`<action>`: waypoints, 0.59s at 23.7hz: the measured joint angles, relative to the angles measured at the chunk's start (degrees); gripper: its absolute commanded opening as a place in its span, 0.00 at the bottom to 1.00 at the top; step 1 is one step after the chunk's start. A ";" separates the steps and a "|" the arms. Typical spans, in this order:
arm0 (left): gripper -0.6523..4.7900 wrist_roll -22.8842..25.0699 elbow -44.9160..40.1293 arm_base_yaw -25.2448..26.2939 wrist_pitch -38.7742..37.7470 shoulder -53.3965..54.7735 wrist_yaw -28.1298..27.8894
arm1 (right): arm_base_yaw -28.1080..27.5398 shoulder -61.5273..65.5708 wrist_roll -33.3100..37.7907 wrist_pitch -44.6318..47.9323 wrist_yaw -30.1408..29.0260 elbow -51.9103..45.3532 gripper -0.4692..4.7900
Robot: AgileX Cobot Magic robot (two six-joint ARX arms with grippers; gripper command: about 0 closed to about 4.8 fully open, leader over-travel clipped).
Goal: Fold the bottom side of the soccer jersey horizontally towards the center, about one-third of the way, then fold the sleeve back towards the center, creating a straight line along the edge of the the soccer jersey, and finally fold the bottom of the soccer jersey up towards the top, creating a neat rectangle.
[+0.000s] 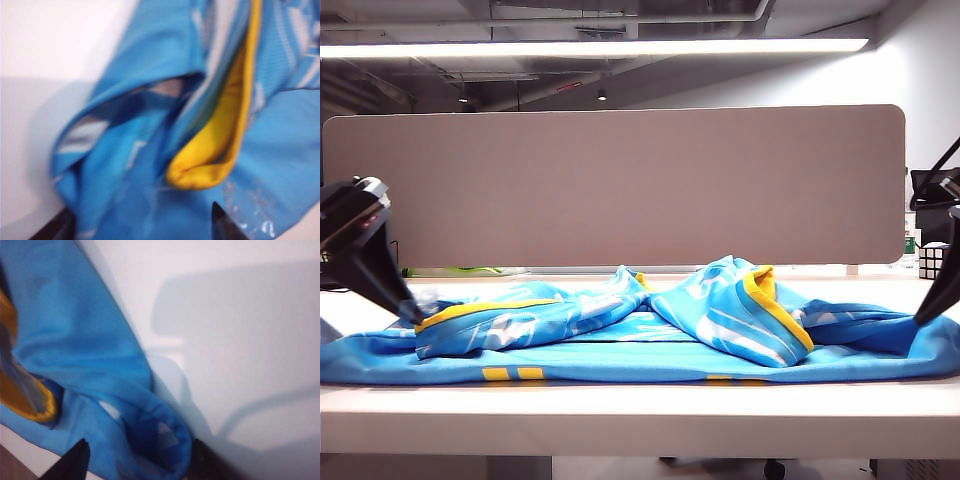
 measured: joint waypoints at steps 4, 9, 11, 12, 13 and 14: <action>0.75 0.04 0.55 -0.04 3.02 3.28 3.65 | 0.72 2.03 1.42 3.02 -1.73 0.26 0.63; 0.65 0.26 0.76 -0.37 7.58 7.13 8.13 | 1.79 3.04 2.82 5.46 -2.23 0.24 0.44; 0.33 0.70 0.76 -0.55 8.02 7.56 7.87 | 1.88 3.21 3.08 5.79 -1.09 0.02 0.19; 0.16 0.68 0.74 -0.55 7.85 7.96 7.45 | 2.08 3.43 3.17 5.86 -0.55 -0.15 0.12; 0.13 0.61 0.42 -0.74 7.19 8.39 7.58 | 2.21 3.54 3.15 5.92 -0.59 -0.17 0.12; 0.11 0.37 0.31 -0.74 6.95 8.46 8.55 | 2.19 3.52 3.19 6.14 -0.70 -0.17 0.09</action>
